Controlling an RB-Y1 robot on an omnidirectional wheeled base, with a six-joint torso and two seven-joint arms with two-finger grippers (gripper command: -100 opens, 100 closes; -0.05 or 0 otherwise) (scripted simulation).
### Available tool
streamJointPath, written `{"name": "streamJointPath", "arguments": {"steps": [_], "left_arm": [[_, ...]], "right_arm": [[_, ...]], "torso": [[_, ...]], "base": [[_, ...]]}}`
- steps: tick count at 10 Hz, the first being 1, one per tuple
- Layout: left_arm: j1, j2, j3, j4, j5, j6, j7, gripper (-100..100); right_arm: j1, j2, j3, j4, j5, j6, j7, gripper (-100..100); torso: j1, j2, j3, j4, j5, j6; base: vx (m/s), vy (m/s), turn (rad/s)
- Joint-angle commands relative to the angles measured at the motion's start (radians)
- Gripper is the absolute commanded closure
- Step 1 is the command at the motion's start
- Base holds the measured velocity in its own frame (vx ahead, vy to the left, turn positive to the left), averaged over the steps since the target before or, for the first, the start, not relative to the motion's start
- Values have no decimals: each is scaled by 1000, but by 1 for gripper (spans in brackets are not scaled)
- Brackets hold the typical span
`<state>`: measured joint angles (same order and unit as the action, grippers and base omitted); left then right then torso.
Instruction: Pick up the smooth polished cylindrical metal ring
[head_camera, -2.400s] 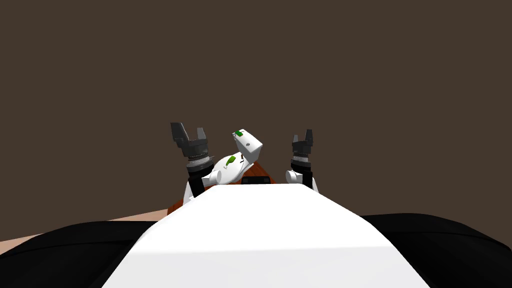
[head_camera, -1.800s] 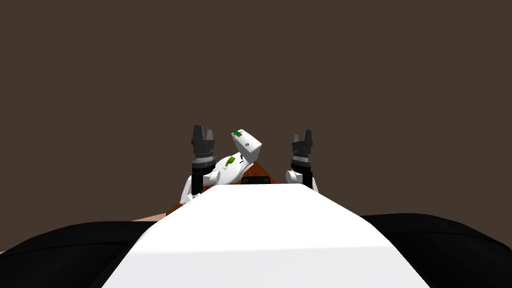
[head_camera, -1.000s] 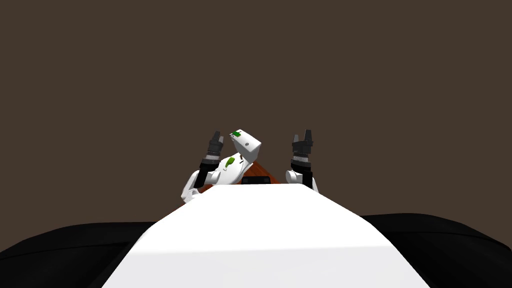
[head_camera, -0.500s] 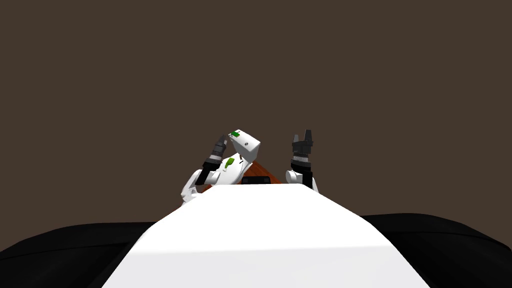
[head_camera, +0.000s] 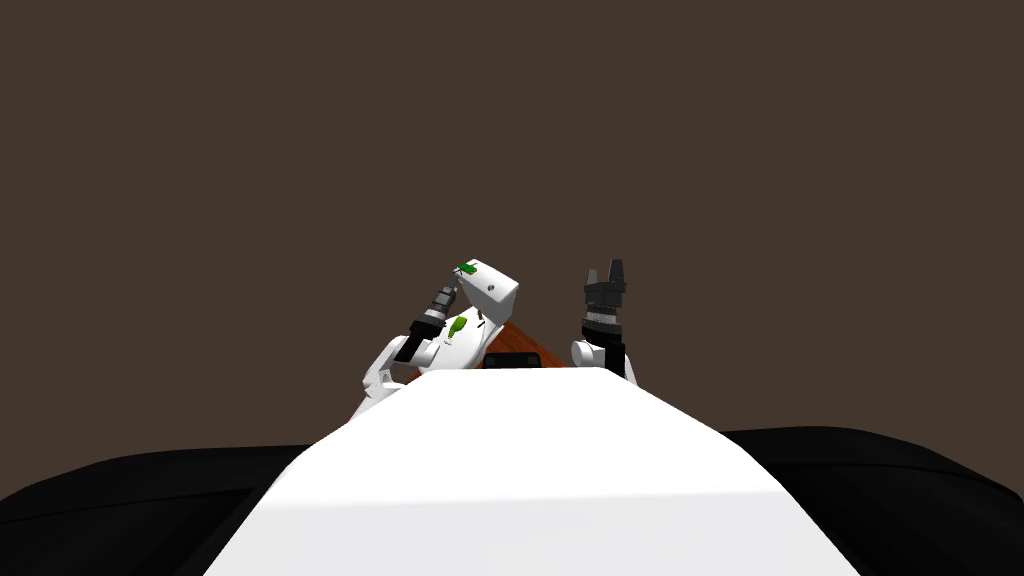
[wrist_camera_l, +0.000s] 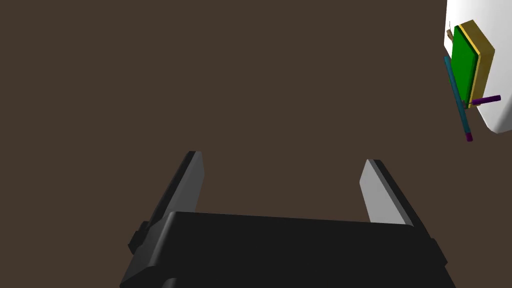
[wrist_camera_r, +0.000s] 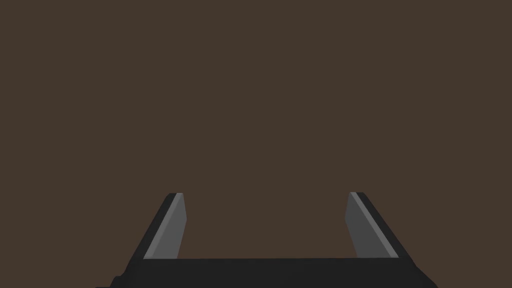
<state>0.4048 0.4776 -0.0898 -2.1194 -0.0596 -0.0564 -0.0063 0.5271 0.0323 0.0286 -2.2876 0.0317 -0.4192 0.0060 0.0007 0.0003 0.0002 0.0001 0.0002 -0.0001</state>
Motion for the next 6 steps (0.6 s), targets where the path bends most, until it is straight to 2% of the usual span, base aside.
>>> {"name": "streamJointPath", "arguments": {"steps": [1, 2, 3, 4, 5, 6], "left_arm": [[-10, 33, -19, 27, -4, 50, 5, -100], [-20, 56, -29, 46, -6, 91, 10, -100], [-20, 56, -29, 46, -6, 101, 10, -100], [-32, 79, -40, 65, -9, 135, 14, -100], [-32, 79, -40, 65, -9, 139, 14, -100], [-44, 101, -50, 84, -13, 178, 18, -100]], "right_arm": [[0, 0, 0, 0, 0, 0, 0, 0], [0, 0, 0, 0, 0, 0, 0, 0], [0, 0, 0, 0, 0, 0, 0, 0], [0, 0, 0, 0, 0, 0, 0, 0], [0, 0, 0, 0, 0, 0, 0, 0], [0, 0, 0, 0, 0, 0, 0, 0]], "torso": [[0, 0, 0, 0, 0, 0], [0, 0, 0, 0, 0, 0], [-1, 0, 0, 0, 0, 0], [-1, 0, 0, 0, 0, 0], [-2, -1, 0, 0, 0, 0], [-2, -1, 0, 0, 0, 0]], "base": [[-13, 2, -128], [-16, -11, -165], [-10, -9, -55], [-4, -16, -86], [-2, -14, -51], [-3, -27, -90]]}}
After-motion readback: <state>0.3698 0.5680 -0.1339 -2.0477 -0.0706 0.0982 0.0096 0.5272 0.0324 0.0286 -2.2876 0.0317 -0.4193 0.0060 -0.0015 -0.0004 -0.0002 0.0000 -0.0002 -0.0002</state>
